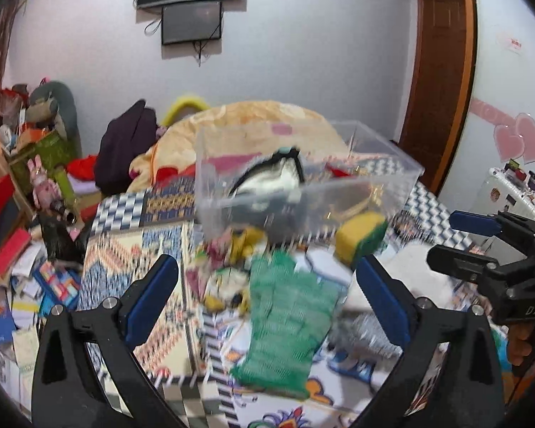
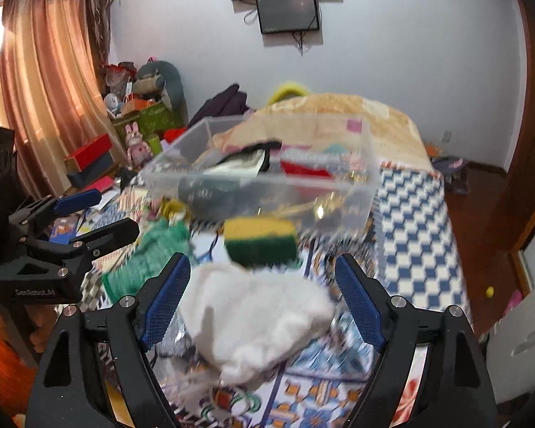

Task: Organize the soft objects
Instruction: 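Grasp the white cloth with the right tool while the left tool grasps the green knitted glove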

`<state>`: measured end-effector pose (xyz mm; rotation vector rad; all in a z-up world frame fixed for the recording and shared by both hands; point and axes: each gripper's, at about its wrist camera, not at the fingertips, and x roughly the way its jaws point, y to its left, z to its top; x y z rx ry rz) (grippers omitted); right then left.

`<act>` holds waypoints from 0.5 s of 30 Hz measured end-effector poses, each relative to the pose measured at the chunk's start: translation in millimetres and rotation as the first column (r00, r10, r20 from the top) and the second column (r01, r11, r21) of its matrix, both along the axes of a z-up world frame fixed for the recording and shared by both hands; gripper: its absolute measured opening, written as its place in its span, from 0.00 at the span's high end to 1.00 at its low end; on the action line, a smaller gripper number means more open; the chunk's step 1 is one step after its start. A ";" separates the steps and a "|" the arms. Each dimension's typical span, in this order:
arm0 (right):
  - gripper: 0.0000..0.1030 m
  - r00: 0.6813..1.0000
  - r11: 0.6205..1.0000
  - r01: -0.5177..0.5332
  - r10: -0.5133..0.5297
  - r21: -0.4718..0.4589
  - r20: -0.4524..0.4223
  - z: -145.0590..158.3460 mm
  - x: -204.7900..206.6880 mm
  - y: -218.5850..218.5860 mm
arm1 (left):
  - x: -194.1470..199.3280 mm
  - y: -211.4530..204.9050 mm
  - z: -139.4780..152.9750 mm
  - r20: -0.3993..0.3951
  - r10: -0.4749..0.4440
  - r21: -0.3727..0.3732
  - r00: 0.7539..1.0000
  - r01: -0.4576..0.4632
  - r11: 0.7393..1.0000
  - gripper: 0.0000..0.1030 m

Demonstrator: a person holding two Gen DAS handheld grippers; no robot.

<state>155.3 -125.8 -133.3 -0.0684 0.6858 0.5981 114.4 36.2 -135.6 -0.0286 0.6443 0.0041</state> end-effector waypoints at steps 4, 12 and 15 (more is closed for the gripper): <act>0.21 0.999 1.000 -0.005 0.004 -0.011 -0.040 -16.0 -8.3 -2.0 | -3.1 4.8 -22.3 -0.048 0.013 -0.012 0.999 -0.013 1.000 0.02; 0.21 0.997 0.999 0.029 -0.031 -0.026 -0.074 -34.9 -12.6 -9.3 | -9.8 6.3 -46.5 -0.080 0.051 0.007 0.995 -0.050 0.999 0.02; 0.35 0.996 0.999 0.031 -0.031 -0.010 -0.081 -36.8 -14.7 -14.0 | -13.0 6.9 -49.0 -0.077 0.049 -0.003 0.996 -0.049 0.999 0.03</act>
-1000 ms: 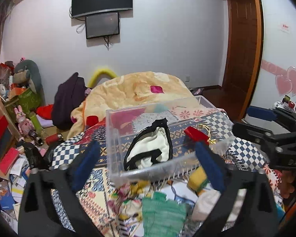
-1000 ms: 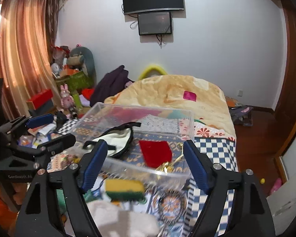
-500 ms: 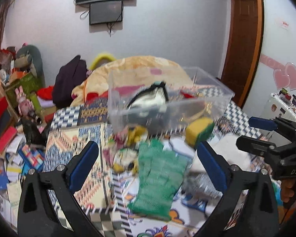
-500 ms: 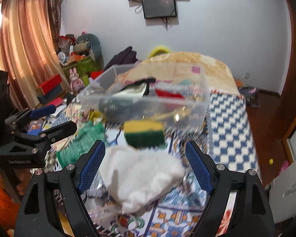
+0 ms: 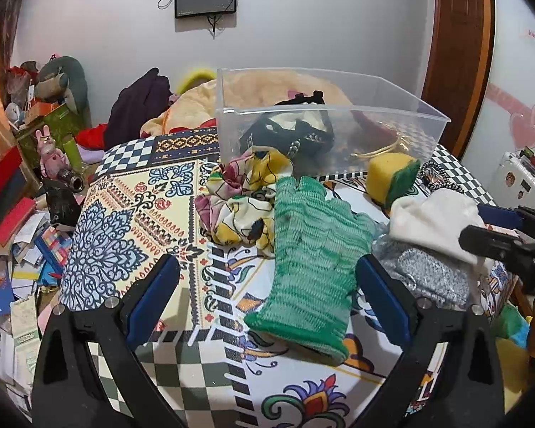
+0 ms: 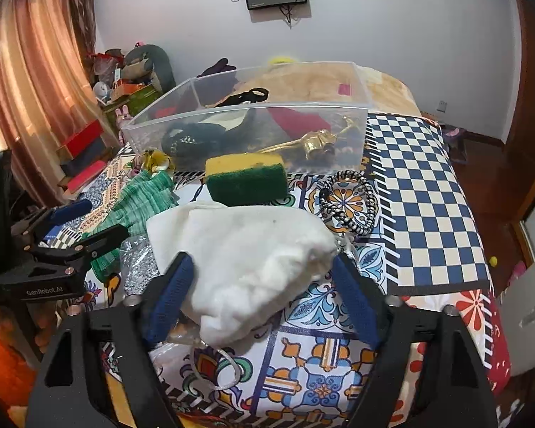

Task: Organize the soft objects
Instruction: 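Grasp the white cloth with the right tool while the left tool grasps the green knitted glove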

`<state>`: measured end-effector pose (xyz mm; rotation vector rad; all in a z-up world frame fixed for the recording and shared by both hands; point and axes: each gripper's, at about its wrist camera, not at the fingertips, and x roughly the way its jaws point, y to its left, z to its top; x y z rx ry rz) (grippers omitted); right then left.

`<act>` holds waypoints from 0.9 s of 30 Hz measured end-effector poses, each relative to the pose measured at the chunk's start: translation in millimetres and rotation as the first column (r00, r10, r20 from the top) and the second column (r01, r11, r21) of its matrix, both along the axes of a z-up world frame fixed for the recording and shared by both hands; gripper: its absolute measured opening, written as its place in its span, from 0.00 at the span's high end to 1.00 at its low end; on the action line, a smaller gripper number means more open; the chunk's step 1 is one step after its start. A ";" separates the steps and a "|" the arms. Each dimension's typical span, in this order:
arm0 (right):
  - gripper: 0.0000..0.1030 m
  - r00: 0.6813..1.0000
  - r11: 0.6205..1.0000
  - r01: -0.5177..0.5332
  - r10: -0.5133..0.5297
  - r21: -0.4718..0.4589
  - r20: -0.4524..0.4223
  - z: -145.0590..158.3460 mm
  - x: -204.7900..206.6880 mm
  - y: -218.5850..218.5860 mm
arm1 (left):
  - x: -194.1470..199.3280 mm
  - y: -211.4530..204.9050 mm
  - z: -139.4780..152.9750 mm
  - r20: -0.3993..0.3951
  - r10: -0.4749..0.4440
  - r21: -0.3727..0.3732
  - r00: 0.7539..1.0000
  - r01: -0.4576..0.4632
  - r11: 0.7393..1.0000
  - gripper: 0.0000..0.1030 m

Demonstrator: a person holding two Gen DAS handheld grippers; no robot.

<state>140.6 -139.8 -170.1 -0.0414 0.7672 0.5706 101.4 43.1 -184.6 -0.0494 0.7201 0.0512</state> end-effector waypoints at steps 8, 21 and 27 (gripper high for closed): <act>0.79 1.000 1.000 -0.007 0.008 0.018 -0.025 -1.5 -0.8 -3.1 | -0.1 -1.0 -8.8 -0.020 -0.053 -0.068 0.998 0.052 0.996 0.37; 0.90 1.000 0.995 -0.009 0.007 0.100 0.016 22.6 -11.0 -19.7 | -18.5 -16.4 13.8 0.057 -0.122 -0.042 0.991 0.125 0.991 0.81; 0.90 0.997 0.992 -0.017 0.007 0.123 0.079 47.7 -18.7 -21.9 | -26.3 -16.0 36.3 0.118 -0.128 -0.037 0.985 0.133 0.990 0.84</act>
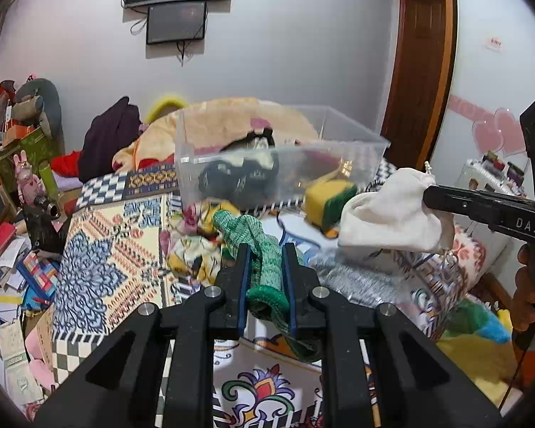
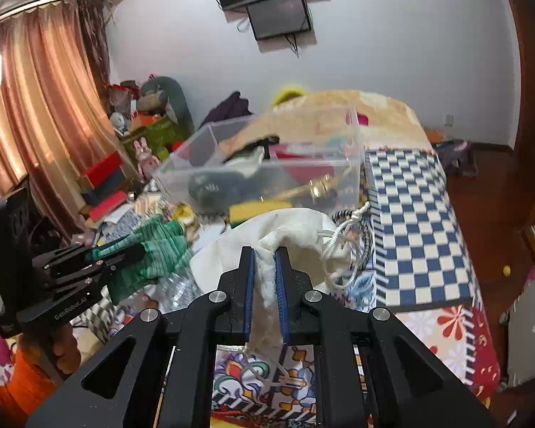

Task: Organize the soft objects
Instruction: 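Grasp the white cloth with the right tool while the left tool grasps the green knitted glove, then lift both held items into the clear box and open both tools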

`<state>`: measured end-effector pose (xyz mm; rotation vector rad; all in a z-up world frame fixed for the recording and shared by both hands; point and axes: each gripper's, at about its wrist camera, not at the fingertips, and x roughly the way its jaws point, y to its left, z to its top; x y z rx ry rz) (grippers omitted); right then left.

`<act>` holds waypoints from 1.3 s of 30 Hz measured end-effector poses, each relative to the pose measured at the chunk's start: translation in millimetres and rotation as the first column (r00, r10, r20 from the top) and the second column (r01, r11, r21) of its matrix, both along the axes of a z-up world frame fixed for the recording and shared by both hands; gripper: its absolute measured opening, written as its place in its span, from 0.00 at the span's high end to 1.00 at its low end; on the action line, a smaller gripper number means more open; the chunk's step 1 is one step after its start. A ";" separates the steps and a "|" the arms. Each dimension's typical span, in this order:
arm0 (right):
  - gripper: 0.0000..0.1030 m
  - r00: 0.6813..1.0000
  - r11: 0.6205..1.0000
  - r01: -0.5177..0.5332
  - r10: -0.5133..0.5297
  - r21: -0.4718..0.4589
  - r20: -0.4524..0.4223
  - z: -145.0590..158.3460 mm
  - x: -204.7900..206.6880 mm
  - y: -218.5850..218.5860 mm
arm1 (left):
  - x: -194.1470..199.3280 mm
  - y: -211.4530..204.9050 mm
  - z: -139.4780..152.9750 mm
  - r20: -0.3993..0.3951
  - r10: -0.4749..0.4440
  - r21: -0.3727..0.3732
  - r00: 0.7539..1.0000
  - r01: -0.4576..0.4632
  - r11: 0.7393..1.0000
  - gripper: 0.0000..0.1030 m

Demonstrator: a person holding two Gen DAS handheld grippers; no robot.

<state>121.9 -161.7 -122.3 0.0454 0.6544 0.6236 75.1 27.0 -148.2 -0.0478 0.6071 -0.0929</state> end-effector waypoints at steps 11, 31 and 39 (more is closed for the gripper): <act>0.90 0.990 1.000 -0.003 -0.001 0.028 0.144 46.4 1.2 9.3 | 6.7 3.6 53.6 0.130 0.009 0.018 0.991 -0.011 1.000 0.84; 0.90 0.972 0.998 0.048 -0.054 0.032 0.228 66.4 57.7 28.2 | 94.9 11.5 111.0 0.211 0.003 0.023 0.978 -0.008 1.000 0.89; 0.90 0.981 0.999 0.042 -0.045 0.020 0.188 55.6 78.4 39.3 | 134.4 4.8 122.5 0.244 0.058 0.038 0.968 -0.069 0.997 0.89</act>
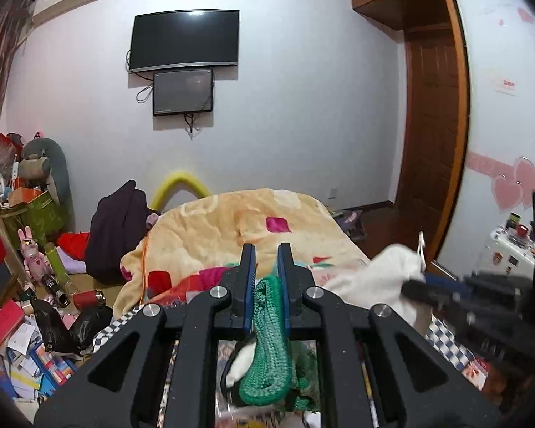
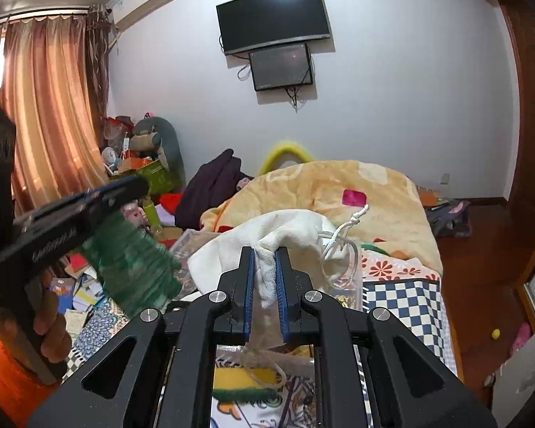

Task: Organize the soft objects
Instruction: 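Lift both held items into the clear box and open both tools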

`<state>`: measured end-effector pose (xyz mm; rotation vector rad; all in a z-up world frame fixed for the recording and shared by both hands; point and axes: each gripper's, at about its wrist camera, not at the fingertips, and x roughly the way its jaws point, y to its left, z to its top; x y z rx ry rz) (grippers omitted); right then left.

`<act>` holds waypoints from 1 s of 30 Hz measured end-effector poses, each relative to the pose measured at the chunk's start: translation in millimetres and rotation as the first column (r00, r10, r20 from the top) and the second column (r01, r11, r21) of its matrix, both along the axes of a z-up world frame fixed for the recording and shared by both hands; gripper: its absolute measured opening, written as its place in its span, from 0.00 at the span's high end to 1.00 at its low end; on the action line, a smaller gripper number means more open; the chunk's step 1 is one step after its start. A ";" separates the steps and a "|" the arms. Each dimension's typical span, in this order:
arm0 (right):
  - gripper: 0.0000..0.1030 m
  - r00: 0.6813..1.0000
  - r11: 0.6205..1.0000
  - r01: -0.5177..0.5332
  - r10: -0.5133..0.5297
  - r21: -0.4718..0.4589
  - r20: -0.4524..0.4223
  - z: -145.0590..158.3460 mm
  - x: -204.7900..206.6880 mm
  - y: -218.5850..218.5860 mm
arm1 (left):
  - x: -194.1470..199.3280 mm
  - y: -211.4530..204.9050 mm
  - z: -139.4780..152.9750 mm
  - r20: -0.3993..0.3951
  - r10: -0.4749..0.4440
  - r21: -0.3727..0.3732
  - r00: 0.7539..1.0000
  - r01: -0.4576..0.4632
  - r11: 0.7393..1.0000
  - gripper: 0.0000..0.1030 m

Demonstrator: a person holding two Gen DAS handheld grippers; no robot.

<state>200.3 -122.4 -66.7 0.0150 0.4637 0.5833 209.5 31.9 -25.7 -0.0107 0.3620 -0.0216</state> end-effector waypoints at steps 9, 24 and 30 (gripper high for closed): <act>0.90 0.995 0.997 -0.028 0.022 -0.074 -0.093 -26.2 26.3 21.3 | 42.1 2.7 -48.7 -0.107 0.053 0.005 0.993 -0.052 0.999 0.89; 0.60 0.980 0.979 -0.057 0.018 -0.194 -0.198 -44.5 41.9 41.7 | 40.6 11.9 -82.3 -0.248 0.002 0.031 0.969 0.006 1.000 0.75; 0.46 0.987 0.977 -0.062 0.029 -0.206 -0.157 -33.1 23.9 35.0 | 22.6 13.3 -76.3 -0.239 -0.010 0.050 0.971 0.022 0.999 0.51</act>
